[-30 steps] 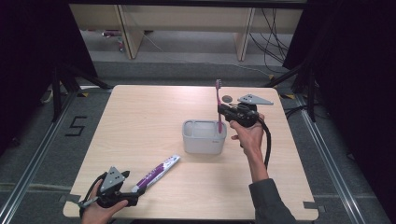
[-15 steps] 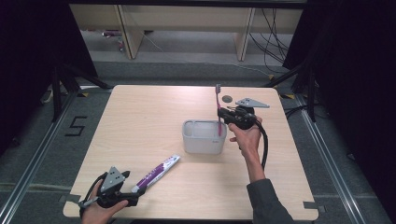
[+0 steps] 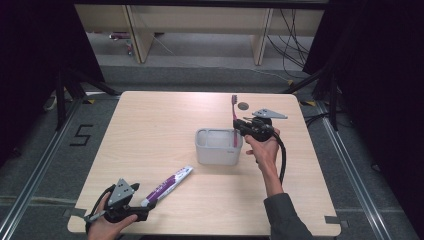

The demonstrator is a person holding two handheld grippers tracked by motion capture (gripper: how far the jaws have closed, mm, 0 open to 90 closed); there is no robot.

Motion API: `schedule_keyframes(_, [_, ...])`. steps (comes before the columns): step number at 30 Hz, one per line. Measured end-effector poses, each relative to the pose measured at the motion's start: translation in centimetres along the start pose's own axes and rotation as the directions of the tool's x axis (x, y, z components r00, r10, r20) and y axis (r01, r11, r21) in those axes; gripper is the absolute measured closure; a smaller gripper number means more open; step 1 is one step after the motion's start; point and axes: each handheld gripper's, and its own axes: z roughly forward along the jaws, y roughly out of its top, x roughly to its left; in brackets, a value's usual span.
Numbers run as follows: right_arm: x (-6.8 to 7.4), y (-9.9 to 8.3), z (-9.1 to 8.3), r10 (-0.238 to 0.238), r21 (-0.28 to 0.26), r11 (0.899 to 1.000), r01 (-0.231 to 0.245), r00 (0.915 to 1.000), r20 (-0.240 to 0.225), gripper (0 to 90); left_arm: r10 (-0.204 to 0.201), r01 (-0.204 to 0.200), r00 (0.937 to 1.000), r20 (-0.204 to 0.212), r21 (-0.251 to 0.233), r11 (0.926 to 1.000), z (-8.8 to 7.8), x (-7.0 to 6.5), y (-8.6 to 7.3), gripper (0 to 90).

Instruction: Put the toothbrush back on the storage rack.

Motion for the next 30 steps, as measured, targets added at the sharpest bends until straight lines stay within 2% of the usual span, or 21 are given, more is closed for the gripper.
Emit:
schedule_keyframes(1, [0.1, 0.0, 0.0, 0.019, 0.007, 1.000, -0.019, 0.9998, -0.004, 81.2, 0.028, -0.028, 0.9996, -0.001, 0.024, 0.9993, -0.2, 0.2, 0.0, 15.9])
schedule_keyframes(2, [0.3, -0.1, -0.1, 0.048, 0.018, 0.999, -0.048, 0.9988, -0.002, 81.2, 0.023, -0.023, 0.9997, -0.001, 0.020, 0.9995, -0.1, 0.1, 0.0, 15.9])
schedule_keyframes(3, [-0.1, -0.2, -0.1, -0.001, 0.009, 1.000, 0.001, 1.0000, 0.006, 81.2, 0.024, -0.023, 0.9997, -0.001, 0.020, 0.9995, -0.1, 0.2, 0.0, 15.9])
schedule_keyframes(5, [-0.2, -0.3, 0.1, -0.011, 0.003, 1.000, 0.011, 0.9999, 0.001, 81.2, 0.024, -0.024, 0.9997, -0.002, 0.020, 0.9995, -0.1, 0.2, 0.0, 15.9])
schedule_keyframes(11, [0.0, -0.6, 0.0, 0.035, 0.022, 0.999, -0.034, 0.9994, -0.007, 81.1, 0.022, -0.022, 0.9997, -0.002, 0.013, 0.9997, -0.1, 0.1, 0.0, 15.9])
schedule_keyframes(13, [-0.3, -0.8, 0.1, -0.001, 0.016, 1.000, 0.001, 1.0000, -0.007, 81.0, 0.018, -0.018, 0.9998, -0.005, 0.014, 0.9997, 0.0, 0.1, 0.0, 15.9])
schedule_keyframes(18, [-0.2, -0.8, -0.1, -0.012, 0.032, 0.999, 0.012, 0.9999, 0.001, 80.4, 0.027, -0.027, 0.9996, 0.000, 0.020, 0.9994, -0.1, 0.2, 0.0, 15.9])
schedule_keyframes(20, [-0.3, -0.8, -0.2, -0.033, 0.029, 0.999, 0.032, 0.9994, 0.014, 80.0, 0.028, -0.028, 0.9996, 0.001, 0.020, 0.9994, -0.1, 0.1, 0.0, 15.9])
schedule_keyframes(21, [-0.3, -0.8, -0.2, -0.033, 0.029, 0.999, 0.032, 0.9994, 0.014, 80.0, 0.028, -0.028, 0.9996, 0.001, 0.020, 0.9994, -0.1, 0.1, 0.0, 15.9])
schedule_keyframes(22, [0.0, -0.9, -0.3, -0.007, 0.042, 0.999, 0.006, 1.0000, 0.006, 79.7, 0.004, -0.004, 1.0000, 0.001, 0.001, 1.0000, 0.0, 0.0, 0.0, 15.9])
schedule_keyframes(24, [-0.2, -0.9, -0.3, -0.040, 0.041, 0.998, 0.039, 0.9990, 0.019, 79.7, 0.028, -0.027, 0.9996, -0.007, 0.022, 0.9994, -0.1, 0.1, 0.0, 15.9])
schedule_keyframes(26, [-0.1, -1.0, -0.3, -0.023, 0.025, 0.999, 0.023, 0.9996, 0.016, 79.7, 0.030, -0.030, 0.9995, -0.007, 0.025, 0.9992, -0.1, 0.2, 0.0, 15.9])
schedule_keyframes(27, [-0.1, -1.0, -0.5, -0.012, 0.038, 0.999, 0.011, 0.9999, 0.005, 79.6, 0.011, -0.011, 0.9999, -0.003, 0.008, 0.9999, 0.0, 0.0, 0.0, 15.9])
schedule_keyframes(29, [-0.1, -1.1, -0.5, -0.017, 0.045, 0.999, 0.017, 0.9999, -0.003, 79.6, 0.019, -0.019, 0.9998, -0.005, 0.014, 0.9997, 0.0, 0.1, 0.0, 15.9])
schedule_keyframes(30, [-0.1, -1.1, -0.5, -0.028, 0.049, 0.998, 0.028, 0.9996, 0.001, 79.5, 0.000, 0.000, 1.0000, 0.003, -0.002, 1.0000, 0.1, -0.1, 0.0, 15.9])
